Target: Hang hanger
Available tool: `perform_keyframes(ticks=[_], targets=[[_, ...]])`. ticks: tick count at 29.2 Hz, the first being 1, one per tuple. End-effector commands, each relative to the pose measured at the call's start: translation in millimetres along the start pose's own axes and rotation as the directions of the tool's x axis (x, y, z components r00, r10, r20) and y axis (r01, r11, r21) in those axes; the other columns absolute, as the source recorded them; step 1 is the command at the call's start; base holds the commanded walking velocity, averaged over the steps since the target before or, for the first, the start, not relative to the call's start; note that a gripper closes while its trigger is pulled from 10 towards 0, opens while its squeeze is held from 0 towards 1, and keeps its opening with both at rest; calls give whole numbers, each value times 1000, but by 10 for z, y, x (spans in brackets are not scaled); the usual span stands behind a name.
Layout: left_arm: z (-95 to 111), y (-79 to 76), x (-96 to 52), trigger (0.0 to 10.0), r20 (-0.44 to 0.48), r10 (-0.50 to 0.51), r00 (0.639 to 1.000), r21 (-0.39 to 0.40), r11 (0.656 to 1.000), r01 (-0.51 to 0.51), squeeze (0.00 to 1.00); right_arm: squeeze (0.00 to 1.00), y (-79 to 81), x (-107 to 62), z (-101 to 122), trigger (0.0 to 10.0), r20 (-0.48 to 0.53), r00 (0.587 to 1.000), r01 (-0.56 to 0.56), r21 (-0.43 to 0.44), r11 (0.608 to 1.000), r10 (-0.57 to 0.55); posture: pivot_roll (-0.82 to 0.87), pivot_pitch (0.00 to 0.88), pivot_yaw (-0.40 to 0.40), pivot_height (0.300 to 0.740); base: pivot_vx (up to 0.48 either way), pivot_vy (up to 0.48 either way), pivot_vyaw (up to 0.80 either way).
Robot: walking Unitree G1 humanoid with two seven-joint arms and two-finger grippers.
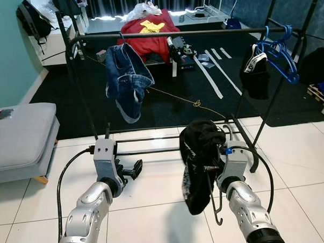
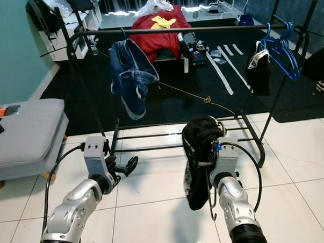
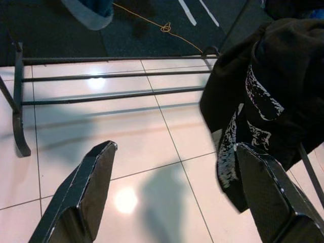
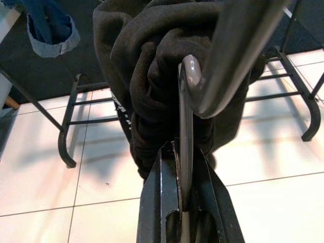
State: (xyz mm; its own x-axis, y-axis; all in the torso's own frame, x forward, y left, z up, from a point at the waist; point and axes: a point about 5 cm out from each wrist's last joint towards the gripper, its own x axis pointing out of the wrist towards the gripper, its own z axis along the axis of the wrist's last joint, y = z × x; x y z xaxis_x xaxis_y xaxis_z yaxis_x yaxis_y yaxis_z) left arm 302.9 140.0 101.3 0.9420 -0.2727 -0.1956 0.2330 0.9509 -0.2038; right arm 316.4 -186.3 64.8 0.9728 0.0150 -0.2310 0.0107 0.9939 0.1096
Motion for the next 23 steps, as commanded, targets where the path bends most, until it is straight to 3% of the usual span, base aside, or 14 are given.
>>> perform_keyframes(ticks=[1, 6, 13, 16, 23], targets=[[-30, 52, -7, 10000, -30, 5, 1000, 19, 1000, -5, 0, 0, 20, 24, 100, 10000, 38, 999, -7, 15, 1000, 7, 43, 77, 28, 740, 0, 0, 0], [8, 27, 11, 10000, -16, -6, 1000, 39, 999, 6, 0, 0, 15, 28, 118, 10000, 41, 999, -6, 17, 1000, 5, 41, 81, 33, 740, 0, 0, 0], [56, 11, 60, 10000, -3, 31, 1000, 21, 999, -31, 0, 0, 11, 38, 174, 10000, 56, 998, -6, 14, 1000, 5, 35, 85, 38, 740, 0, -480, 0], [55, 48, 93, 10000, 3, 83, 997, 13, 996, -84, 0, 0, 23, 54, 277, 10000, 81, 997, -12, 8, 1000, 11, 28, 90, 42, 740, 0, 0, 0], [75, 0, 97, 10000, -6, 45, 999, 37, 998, -45, 0, 0, 24, 87, 373, 10000, 99, 995, -13, 4, 1000, 13, 30, 90, 42, 740, 0, 0, 0]])
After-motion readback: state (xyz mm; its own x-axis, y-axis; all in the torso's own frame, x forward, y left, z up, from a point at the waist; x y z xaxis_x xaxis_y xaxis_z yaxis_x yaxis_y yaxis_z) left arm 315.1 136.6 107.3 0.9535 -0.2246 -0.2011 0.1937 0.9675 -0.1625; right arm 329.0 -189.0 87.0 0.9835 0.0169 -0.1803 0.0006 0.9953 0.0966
